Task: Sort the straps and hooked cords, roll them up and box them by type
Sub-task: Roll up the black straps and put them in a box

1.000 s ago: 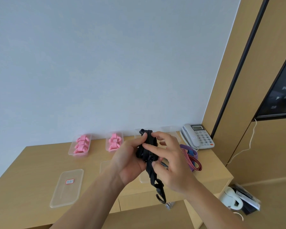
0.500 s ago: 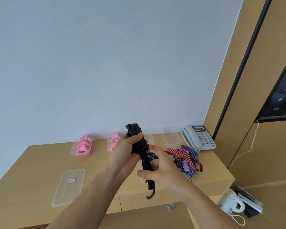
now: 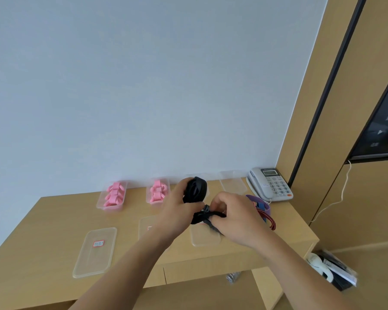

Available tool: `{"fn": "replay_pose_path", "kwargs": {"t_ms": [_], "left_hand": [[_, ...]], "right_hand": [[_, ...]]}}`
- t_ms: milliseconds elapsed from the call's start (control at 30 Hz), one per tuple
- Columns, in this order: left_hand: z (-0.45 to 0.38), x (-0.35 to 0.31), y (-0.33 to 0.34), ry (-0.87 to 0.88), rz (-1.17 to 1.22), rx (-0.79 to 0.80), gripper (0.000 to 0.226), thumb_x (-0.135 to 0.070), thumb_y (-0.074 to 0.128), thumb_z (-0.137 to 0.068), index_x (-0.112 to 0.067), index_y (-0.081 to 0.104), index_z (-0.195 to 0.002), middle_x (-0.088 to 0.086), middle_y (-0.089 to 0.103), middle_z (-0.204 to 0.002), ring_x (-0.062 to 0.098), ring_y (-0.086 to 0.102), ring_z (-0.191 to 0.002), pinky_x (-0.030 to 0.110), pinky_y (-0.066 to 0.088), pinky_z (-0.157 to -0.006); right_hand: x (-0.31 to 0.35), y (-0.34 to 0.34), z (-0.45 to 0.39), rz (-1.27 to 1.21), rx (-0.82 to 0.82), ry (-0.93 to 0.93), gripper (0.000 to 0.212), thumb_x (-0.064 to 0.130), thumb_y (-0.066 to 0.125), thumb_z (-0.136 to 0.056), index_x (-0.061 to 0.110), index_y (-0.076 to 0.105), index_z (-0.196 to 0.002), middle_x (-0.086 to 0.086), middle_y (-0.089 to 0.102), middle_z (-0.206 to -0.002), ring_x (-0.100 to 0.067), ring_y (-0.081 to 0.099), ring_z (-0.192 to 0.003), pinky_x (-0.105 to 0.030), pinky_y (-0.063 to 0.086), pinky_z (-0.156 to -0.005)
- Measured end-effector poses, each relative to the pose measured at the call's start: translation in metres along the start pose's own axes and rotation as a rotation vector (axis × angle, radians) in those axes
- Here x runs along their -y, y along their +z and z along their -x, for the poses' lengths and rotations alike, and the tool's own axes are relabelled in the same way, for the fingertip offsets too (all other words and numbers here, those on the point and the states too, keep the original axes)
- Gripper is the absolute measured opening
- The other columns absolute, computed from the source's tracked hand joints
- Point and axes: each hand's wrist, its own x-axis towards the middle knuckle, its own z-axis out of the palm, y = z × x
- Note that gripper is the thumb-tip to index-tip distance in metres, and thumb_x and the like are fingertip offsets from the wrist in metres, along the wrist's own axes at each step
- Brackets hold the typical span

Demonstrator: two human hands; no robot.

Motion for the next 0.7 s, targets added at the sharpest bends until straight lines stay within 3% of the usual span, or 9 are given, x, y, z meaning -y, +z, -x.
{"fn": "replay_pose_path", "kwargs": {"t_ms": [33,133,233,367,500,600,667,700], "left_hand": [[0.0,0.0,-0.001,-0.022,-0.012,0.045,0.048,-0.006,0.071,-0.081,-0.032,0.063,-0.12,-0.016,0.063,-0.095,-0.005,0.063,-0.085,0.018,0.052,-0.071],[0.0,0.002,-0.004,-0.082,-0.049,0.186,0.054,-0.021,0.072,-0.071,-0.04,0.065,-0.12,-0.011,0.07,-0.107,0.012,0.067,-0.104,0.03,0.055,-0.085],[-0.001,0.003,-0.007,-0.106,-0.024,0.325,0.044,-0.018,0.068,-0.077,-0.034,0.067,-0.119,-0.008,0.072,-0.103,0.015,0.068,-0.095,0.028,0.05,-0.076],[0.002,0.003,-0.007,-0.093,0.02,0.459,0.022,-0.01,0.06,-0.098,-0.025,0.065,-0.113,-0.016,0.066,-0.084,0.004,0.061,-0.074,0.016,0.047,-0.064],[0.0,0.007,-0.003,-0.093,-0.006,0.438,0.027,-0.013,0.064,-0.092,-0.028,0.067,-0.114,-0.013,0.068,-0.089,0.009,0.063,-0.084,0.024,0.05,-0.077],[-0.006,0.019,0.0,-0.071,-0.206,0.334,0.056,-0.009,0.065,-0.091,-0.035,0.054,-0.14,-0.009,0.067,-0.118,0.014,0.061,-0.105,0.026,0.05,-0.093],[-0.007,0.027,0.0,-0.065,-0.29,0.334,0.068,-0.013,0.066,-0.088,-0.041,0.044,-0.147,-0.006,0.063,-0.129,0.016,0.061,-0.114,0.032,0.051,-0.099],[-0.008,0.031,0.001,-0.06,-0.303,0.349,0.066,-0.017,0.068,-0.084,-0.044,0.049,-0.141,-0.005,0.064,-0.126,0.017,0.063,-0.11,0.035,0.053,-0.095]], "right_hand": [[0.001,-0.002,0.001,0.037,-0.009,-0.012,0.01,0.022,0.069,-0.081,0.029,0.068,-0.088,0.013,0.07,-0.083,-0.01,0.064,-0.08,-0.036,0.055,-0.073],[0.002,-0.008,0.004,0.084,0.004,-0.042,0.011,0.023,0.07,-0.081,0.031,0.073,-0.089,0.014,0.069,-0.089,-0.01,0.064,-0.085,-0.034,0.054,-0.075],[-0.001,-0.011,0.006,0.037,0.026,-0.058,0.011,0.021,0.073,-0.08,0.029,0.075,-0.086,0.013,0.071,-0.081,-0.005,0.066,-0.077,-0.029,0.054,-0.071],[-0.004,-0.013,0.007,-0.053,0.027,-0.04,0.006,0.017,0.076,-0.076,0.023,0.074,-0.076,0.01,0.072,-0.065,-0.003,0.067,-0.061,-0.023,0.052,-0.058],[-0.006,-0.017,0.006,-0.006,0.107,-0.046,0.011,0.018,0.077,-0.074,0.026,0.069,-0.075,0.009,0.072,-0.064,-0.002,0.066,-0.059,-0.023,0.05,-0.055],[-0.006,-0.021,0.007,0.079,0.294,-0.105,0.011,0.027,0.076,-0.082,0.028,0.066,-0.086,0.007,0.072,-0.064,0.001,0.058,-0.054,-0.014,0.037,-0.054],[-0.004,-0.023,0.009,0.091,0.404,-0.112,0.022,0.041,0.078,-0.082,0.027,0.069,-0.096,0.01,0.071,-0.067,0.002,0.06,-0.061,-0.015,0.041,-0.06],[-0.004,-0.023,0.009,0.108,0.451,-0.11,0.032,0.045,0.08,-0.079,0.027,0.069,-0.102,0.011,0.07,-0.071,0.002,0.06,-0.065,-0.017,0.044,-0.063]]}}
